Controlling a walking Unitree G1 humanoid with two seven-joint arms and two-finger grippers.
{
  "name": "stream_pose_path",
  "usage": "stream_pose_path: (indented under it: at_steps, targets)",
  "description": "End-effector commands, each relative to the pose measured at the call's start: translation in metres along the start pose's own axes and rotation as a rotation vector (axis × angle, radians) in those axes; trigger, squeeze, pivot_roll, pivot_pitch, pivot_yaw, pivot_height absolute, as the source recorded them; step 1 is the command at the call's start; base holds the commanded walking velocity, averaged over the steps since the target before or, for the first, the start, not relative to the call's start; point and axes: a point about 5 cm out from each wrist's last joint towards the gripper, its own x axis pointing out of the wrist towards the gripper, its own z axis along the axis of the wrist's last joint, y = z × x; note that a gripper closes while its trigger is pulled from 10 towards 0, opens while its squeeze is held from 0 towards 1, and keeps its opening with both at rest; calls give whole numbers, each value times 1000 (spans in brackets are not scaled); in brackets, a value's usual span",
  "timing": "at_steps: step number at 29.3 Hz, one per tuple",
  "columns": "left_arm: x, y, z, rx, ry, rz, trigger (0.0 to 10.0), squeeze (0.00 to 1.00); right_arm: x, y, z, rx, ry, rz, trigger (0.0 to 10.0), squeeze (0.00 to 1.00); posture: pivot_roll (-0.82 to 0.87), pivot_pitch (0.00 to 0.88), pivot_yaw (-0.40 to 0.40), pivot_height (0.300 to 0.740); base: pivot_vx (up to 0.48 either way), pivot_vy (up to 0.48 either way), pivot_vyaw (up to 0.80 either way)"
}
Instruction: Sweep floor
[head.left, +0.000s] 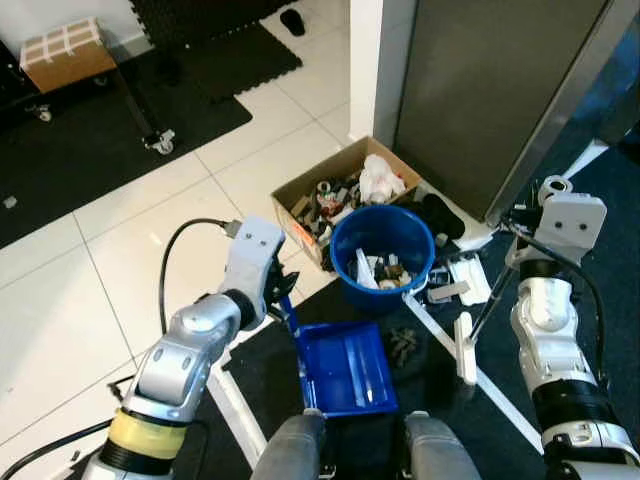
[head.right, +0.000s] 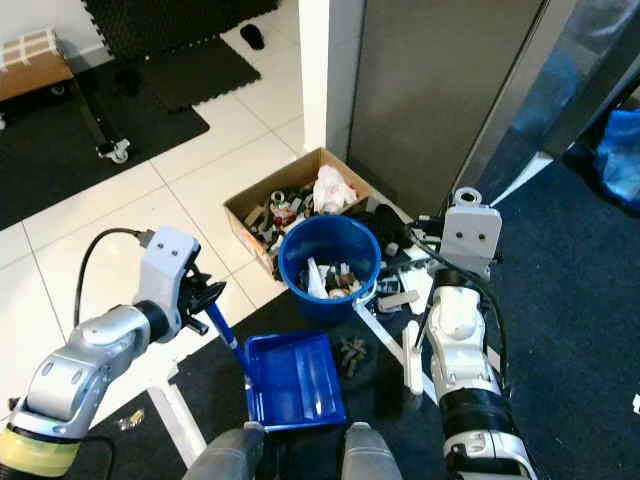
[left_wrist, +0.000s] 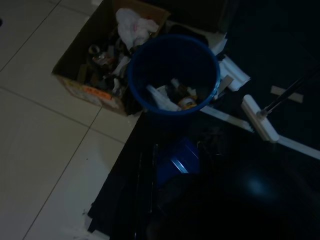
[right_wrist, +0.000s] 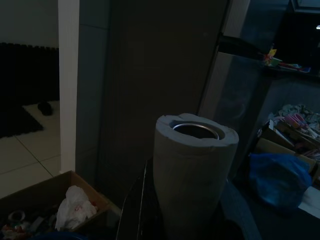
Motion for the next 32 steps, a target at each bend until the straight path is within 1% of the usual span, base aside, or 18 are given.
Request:
stream_pose_path:
  at_steps: [1, 7, 8, 10, 11, 12, 13, 14, 17, 22, 23, 25, 26, 27, 31, 32]
  targets:
    - [-3, 8, 3, 21, -17, 19, 10000, 0, 1, 1, 4, -3, -27, 6, 10000, 0, -17, 132, 33, 740, 0, 0, 0]
    - [-2, 10, 1, 22, -5, 11, 10000, 0, 1, 0, 4, -6, -28, 3, 10000, 0, -22, 135, 33, 740, 0, 0, 0]
    - [1, 14, -4, 32, 3, 24, 10000, 0, 1, 0, 4, -7, -28, 4, 10000, 0, -23, 138, 28, 740, 0, 0, 0]
    - [1, 14, -4, 32, 3, 24, 10000, 0, 1, 0, 4, -7, -28, 4, 10000, 0, -23, 138, 28, 740, 0, 0, 0]
    - [4, 17, -7, 42, 5, 37, 10000, 0, 1, 0, 5, -6, -29, 6, 10000, 0, -25, 139, 26, 740, 0, 0, 0]
    - [4, 17, -7, 42, 5, 37, 10000, 0, 1, 0, 5, -6, -29, 6, 10000, 0, -25, 139, 26, 740, 0, 0, 0]
    - [6, 21, -8, 46, 4, 46, 10000, 0, 2, 1, 5, -6, -30, 9, 10000, 0, -27, 141, 22, 740, 0, 0, 0]
    - [6, 21, -8, 46, 4, 46, 10000, 0, 2, 1, 5, -6, -30, 9, 10000, 0, -27, 141, 22, 740, 0, 0, 0]
    - [15, 30, -9, 52, -4, 60, 10000, 0, 3, 0, 6, -8, -33, 14, 10000, 0, -34, 144, 16, 740, 0, 0, 0]
    - [19, 34, -10, 63, 3, 61, 10000, 0, 3, -1, 7, -11, -36, 14, 10000, 0, -42, 145, 15, 740, 0, 0, 0]
    - [20, 35, -10, 69, 5, 62, 10000, 0, 3, -1, 7, -12, -37, 14, 10000, 0, -42, 145, 15, 740, 0, 0, 0]
    - [21, 39, -10, 109, 7, 73, 10000, 0, 3, -4, 7, -15, -39, 9, 10000, 0, -46, 144, 17, 740, 0, 0, 0]
    - [21, 39, -10, 109, 7, 73, 10000, 0, 3, -4, 7, -15, -39, 9, 10000, 0, -46, 144, 17, 740, 0, 0, 0]
    - [23, 43, -8, 155, -9, 70, 10000, 0, 3, -5, 7, -17, -38, 5, 10000, 0, -43, 145, 15, 740, 0, 0, 0]
    - [26, 43, -6, 159, -35, 44, 10000, 0, 3, -4, 7, -17, -37, 6, 10000, 0, -42, 144, 14, 740, 0, 0, 0]
    - [28, 43, -5, 155, -49, 21, 10000, 0, 3, -3, 7, -16, -37, 8, 10000, 0, -45, 144, 12, 740, 0, 0, 0]
